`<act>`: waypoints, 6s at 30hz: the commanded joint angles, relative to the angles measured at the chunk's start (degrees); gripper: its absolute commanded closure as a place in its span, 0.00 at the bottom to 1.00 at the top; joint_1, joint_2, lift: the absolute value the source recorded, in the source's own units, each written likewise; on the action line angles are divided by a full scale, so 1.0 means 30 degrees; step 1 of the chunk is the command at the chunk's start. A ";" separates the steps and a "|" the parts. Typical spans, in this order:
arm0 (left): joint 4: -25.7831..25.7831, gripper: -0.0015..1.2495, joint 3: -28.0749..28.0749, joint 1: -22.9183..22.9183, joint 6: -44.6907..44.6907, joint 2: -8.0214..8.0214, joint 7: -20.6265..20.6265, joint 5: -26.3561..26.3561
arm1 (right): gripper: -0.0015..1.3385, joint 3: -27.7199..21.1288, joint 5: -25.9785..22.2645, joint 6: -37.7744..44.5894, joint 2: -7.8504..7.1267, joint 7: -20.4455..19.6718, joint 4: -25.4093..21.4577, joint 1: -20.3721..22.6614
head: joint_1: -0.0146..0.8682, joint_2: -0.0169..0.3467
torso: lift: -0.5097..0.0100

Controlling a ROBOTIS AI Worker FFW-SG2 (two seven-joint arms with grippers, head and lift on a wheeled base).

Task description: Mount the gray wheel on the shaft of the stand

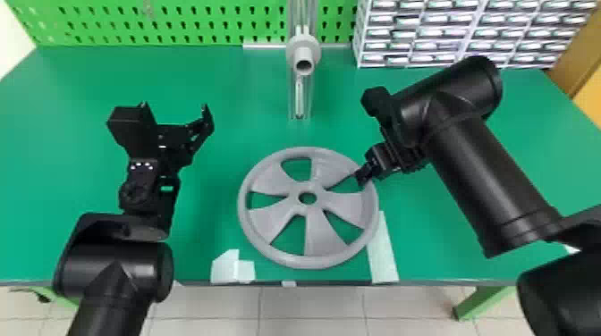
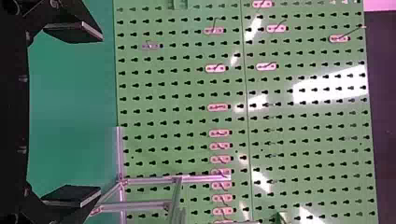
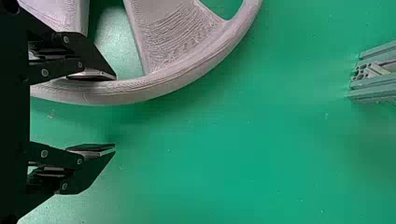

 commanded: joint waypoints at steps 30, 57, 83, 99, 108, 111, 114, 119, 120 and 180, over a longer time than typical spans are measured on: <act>-0.0037 0.10 0.0004 0.0008 0.0042 0.0000 0.0000 -0.0043 | 0.79 0.0058 0.0587 0.0329 0.0029 0.0000 -0.0378 0.0118 | 1.00 0.19 | 0.79; -0.0095 0.10 0.0004 -0.0022 0.0277 0.0000 0.0117 -0.0014 | 0.86 -0.0733 0.0645 0.0446 -0.0322 0.0000 -0.4978 0.1846 | 1.00 0.19 | 0.79; -0.0681 0.11 0.0121 0.0184 0.1126 0.0000 0.0557 0.0162 | 0.87 -0.2139 0.0206 -0.4241 -0.0762 -0.0029 -0.7908 0.4893 | 1.00 0.19 | 0.79; -0.0916 0.11 0.0502 0.0359 0.1126 0.0000 0.0879 0.0338 | 0.87 -0.2608 -0.1083 -0.6292 -0.1289 -0.2256 -1.1687 0.7911 | 1.00 0.19 | 0.79; -0.0916 0.11 0.0531 0.0359 0.1126 0.0000 0.0938 0.0426 | 0.87 -0.3575 -0.2197 -0.9163 -0.1465 -0.3135 -1.2478 0.9815 | 1.00 0.19 | 0.79; -0.0916 0.11 0.0531 0.0359 0.1156 0.0000 0.0967 0.0426 | 0.87 -0.3721 -0.2226 -1.0101 -0.1494 -0.3164 -1.2595 1.0254 | 1.00 0.19 | 0.79; -0.0916 0.11 0.0561 0.0359 0.1185 0.0000 0.0996 0.0455 | 0.87 -0.3780 -0.2255 -1.1214 -0.1553 -0.3193 -1.2683 1.0694 | 1.00 0.19 | 0.79; -0.0916 0.11 0.0561 0.0389 0.1185 0.0000 0.1026 0.0484 | 0.87 -0.3926 -0.2460 -1.3236 -0.1670 -0.3428 -1.2683 1.1426 | 1.00 0.19 | 0.79; -0.0916 0.11 0.0561 0.0359 0.1185 0.0000 0.1026 0.0484 | 0.88 -0.3956 -0.2460 -1.3616 -0.1699 -0.3428 -1.2683 1.1514 | 1.00 0.19 | 0.79; -0.5808 0.11 -0.0641 0.4607 0.3031 0.0000 0.3399 0.0426 | 0.87 -0.4219 -0.2607 -2.8265 -0.1172 -0.7031 -1.1570 1.4268 | 1.00 0.19 | 0.79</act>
